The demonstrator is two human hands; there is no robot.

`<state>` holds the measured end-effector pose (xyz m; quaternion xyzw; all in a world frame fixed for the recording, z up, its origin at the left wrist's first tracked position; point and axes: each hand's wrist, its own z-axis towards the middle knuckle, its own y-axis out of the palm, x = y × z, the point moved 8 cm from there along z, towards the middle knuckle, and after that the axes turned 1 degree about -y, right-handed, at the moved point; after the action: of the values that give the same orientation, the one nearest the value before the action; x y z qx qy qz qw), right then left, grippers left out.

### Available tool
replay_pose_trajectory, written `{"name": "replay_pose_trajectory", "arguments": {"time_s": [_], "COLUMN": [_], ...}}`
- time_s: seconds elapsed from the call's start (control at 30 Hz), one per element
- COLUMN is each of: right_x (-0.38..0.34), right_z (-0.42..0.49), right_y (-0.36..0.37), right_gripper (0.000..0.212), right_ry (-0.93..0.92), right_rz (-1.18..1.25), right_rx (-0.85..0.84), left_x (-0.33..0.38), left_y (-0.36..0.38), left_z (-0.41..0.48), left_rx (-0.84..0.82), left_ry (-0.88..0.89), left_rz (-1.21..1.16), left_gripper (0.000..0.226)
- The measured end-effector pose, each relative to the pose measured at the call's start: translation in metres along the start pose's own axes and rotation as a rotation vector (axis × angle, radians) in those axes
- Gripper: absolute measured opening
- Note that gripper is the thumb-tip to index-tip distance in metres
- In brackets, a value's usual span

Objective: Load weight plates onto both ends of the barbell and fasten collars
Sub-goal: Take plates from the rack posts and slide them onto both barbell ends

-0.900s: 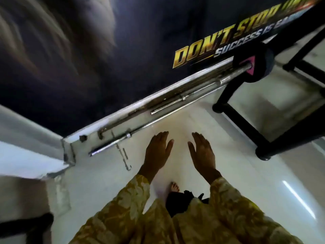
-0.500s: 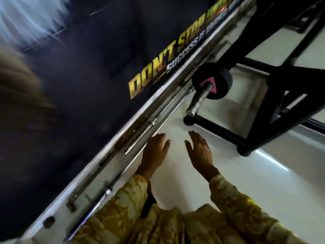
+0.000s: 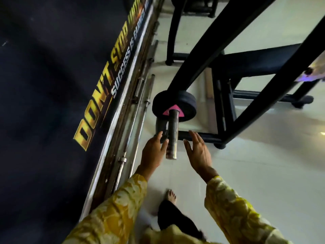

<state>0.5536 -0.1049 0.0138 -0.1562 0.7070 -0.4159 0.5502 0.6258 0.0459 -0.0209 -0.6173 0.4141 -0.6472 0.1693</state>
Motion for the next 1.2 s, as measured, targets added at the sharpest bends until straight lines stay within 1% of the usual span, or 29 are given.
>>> {"name": "replay_pose_trajectory", "arguments": {"time_s": [0.1, 0.23, 0.33, 0.37, 0.43, 0.5, 0.6, 0.67, 0.77, 0.87, 0.97, 1.07, 1.13, 1.2], "right_x": [0.015, 0.037, 0.054, 0.058, 0.066, 0.074, 0.082, 0.084, 0.084, 0.082, 0.081, 0.085, 0.088, 0.091], "right_z": [0.059, 0.145, 0.184, 0.191, 0.197, 0.198, 0.194, 0.191, 0.191, 0.191, 0.192, 0.188, 0.185, 0.184], "right_y": [0.013, 0.039, 0.052, 0.055, 0.058, 0.063, 0.068, 0.068, 0.064, 0.059, 0.057, 0.053, 0.053, 0.053], "right_gripper": [0.055, 0.066, 0.070, 0.069, 0.068, 0.066, 0.064, 0.063, 0.062, 0.062, 0.067, 0.071, 0.073, 0.073], "right_ry": [0.036, -0.050, -0.113, -0.146, -0.197, -0.212, -0.149, -0.105, -0.085, -0.072, -0.060, -0.102, -0.083, -0.055], "right_rz": [0.074, 0.076, 0.081, 0.099, 0.145, 0.187, 0.258, 0.296, 0.321, 0.305, 0.286, 0.296, 0.325, 0.324], "right_rx": [0.038, 0.190, 0.295, 0.326, 0.399, 0.463, 0.572, 0.610, 0.606, 0.589, 0.523, 0.455, 0.406, 0.362], "left_x": [-0.017, -0.063, -0.094, -0.100, -0.104, -0.110, -0.114, -0.112, -0.103, -0.104, -0.110, -0.113, -0.114, -0.115], "left_y": [0.020, 0.063, 0.093, 0.101, 0.106, 0.108, 0.109, 0.112, 0.111, 0.108, 0.101, 0.094, 0.089, 0.084], "left_z": [0.052, 0.133, 0.172, 0.182, 0.198, 0.207, 0.208, 0.208, 0.207, 0.206, 0.206, 0.203, 0.203, 0.201], "left_rx": [0.008, 0.064, 0.107, 0.124, 0.168, 0.201, 0.221, 0.218, 0.265, 0.268, 0.251, 0.230, 0.217, 0.193], "left_ry": [-0.065, -0.253, -0.349, -0.340, -0.266, -0.199, -0.159, -0.162, -0.163, -0.168, -0.113, -0.067, -0.065, -0.068], "left_rz": [-0.124, -0.331, -0.516, -0.579, -0.676, -0.746, -0.806, -0.843, -0.868, -0.869, -0.768, -0.692, -0.691, -0.721], "left_gripper": [0.050, 0.057, 0.072, 0.074, 0.076, 0.082, 0.086, 0.088, 0.087, 0.079, 0.082, 0.085, 0.081, 0.072]}}
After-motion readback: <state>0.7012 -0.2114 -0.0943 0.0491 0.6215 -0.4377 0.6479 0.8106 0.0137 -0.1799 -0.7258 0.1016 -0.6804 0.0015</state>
